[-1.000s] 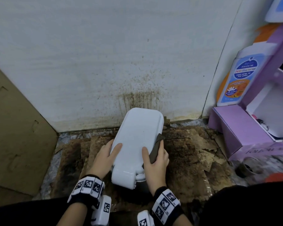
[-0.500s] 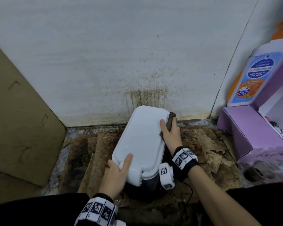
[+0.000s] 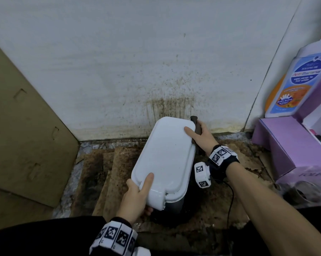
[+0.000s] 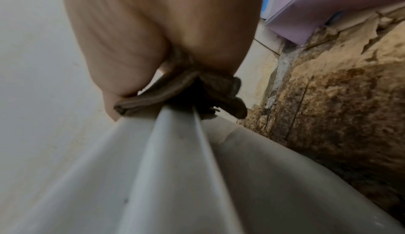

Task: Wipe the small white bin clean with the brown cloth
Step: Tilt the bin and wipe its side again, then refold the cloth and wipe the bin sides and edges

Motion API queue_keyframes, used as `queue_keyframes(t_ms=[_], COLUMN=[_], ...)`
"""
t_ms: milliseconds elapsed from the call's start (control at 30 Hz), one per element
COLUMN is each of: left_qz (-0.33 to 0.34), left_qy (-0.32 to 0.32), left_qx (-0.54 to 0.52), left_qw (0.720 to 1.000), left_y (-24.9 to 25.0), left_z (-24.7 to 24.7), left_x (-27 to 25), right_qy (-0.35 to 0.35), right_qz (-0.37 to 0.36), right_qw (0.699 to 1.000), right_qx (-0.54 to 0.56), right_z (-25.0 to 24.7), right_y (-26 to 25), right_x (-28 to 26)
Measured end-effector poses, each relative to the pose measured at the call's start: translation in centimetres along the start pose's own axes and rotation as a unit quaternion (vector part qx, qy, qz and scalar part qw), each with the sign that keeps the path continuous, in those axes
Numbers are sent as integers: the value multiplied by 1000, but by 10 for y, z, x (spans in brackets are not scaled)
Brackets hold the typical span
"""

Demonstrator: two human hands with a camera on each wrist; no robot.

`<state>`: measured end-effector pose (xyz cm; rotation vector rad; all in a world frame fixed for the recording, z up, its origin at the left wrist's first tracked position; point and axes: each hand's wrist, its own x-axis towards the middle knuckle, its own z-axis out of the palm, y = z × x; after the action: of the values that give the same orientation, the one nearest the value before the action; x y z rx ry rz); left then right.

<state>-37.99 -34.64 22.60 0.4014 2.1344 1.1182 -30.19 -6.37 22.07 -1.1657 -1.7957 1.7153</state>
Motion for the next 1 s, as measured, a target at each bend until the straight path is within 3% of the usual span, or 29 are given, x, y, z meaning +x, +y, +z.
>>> queue_keyframes(t_ms=[400,533,767,1000], left_qz=[18,41,84,77], left_qy=[2,-4,-81,-41], left_qx=[14,23,90,110], left_qw=[1000,999,989,990], left_y=[-9,9,29,16], left_z=[-14,-35,-65,-63], left_x=[4,15,45,55], right_qy=[47,137,307,300], right_qz=[-6,6,44,25], right_qw=[997,987,943,949], right_qx=[57,86,120,89], right_z=[-4,0,30,38], right_y=[6,16,32,32], right_x=[-22,-45,-103,-107])
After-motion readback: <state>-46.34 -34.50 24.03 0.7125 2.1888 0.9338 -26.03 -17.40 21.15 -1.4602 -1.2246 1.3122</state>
